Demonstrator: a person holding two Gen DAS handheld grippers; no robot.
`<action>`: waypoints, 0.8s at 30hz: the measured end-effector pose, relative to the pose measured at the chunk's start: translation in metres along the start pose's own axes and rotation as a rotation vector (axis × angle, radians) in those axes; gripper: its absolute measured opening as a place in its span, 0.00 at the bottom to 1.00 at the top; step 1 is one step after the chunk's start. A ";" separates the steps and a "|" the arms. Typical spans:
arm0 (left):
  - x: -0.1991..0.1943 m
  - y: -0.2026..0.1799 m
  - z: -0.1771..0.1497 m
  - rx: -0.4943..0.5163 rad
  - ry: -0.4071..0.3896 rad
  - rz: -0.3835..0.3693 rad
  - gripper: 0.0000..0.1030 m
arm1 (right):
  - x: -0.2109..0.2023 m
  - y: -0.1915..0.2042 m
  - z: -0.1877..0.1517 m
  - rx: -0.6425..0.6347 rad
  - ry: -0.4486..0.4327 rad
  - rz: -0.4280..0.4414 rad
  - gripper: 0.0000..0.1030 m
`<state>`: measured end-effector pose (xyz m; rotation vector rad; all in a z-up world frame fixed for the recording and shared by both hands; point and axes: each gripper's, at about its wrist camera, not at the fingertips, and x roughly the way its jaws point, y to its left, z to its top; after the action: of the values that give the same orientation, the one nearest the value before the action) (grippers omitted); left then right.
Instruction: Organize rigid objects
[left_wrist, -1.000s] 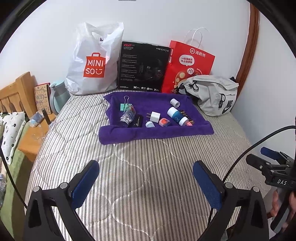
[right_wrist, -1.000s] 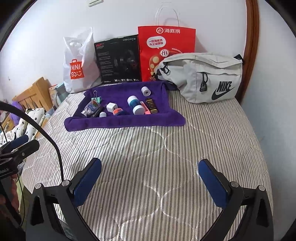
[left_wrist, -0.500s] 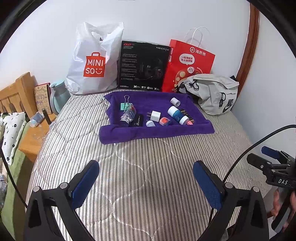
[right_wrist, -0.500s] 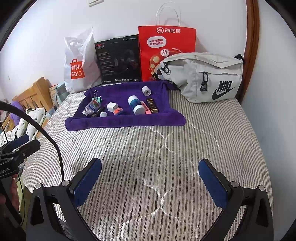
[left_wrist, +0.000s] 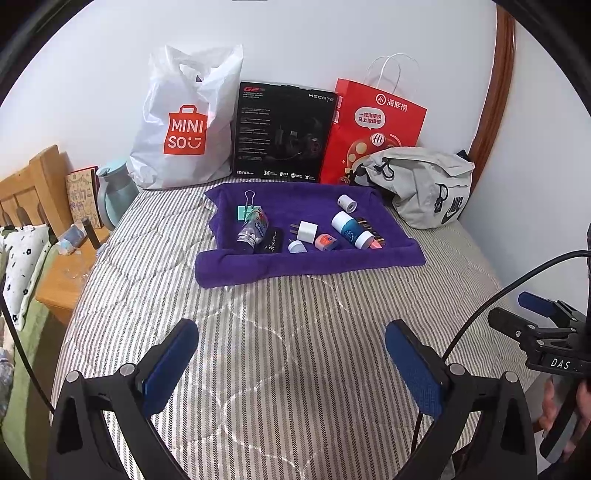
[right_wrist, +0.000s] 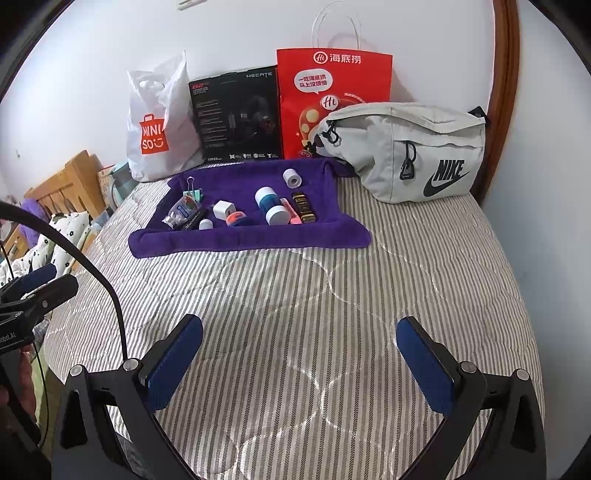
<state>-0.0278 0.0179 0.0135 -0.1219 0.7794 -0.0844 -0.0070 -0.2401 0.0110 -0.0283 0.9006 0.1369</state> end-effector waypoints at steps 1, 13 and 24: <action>0.000 0.000 0.000 -0.001 -0.001 -0.003 0.99 | 0.000 0.000 0.000 0.000 0.000 0.000 1.00; 0.001 0.000 0.000 0.014 0.001 0.004 0.99 | 0.001 0.001 0.001 -0.004 0.004 0.003 1.00; -0.001 0.002 0.000 0.012 -0.014 0.043 1.00 | 0.002 0.001 0.001 -0.004 0.012 0.001 1.00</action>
<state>-0.0282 0.0204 0.0144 -0.0940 0.7668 -0.0477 -0.0052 -0.2390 0.0096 -0.0322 0.9125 0.1400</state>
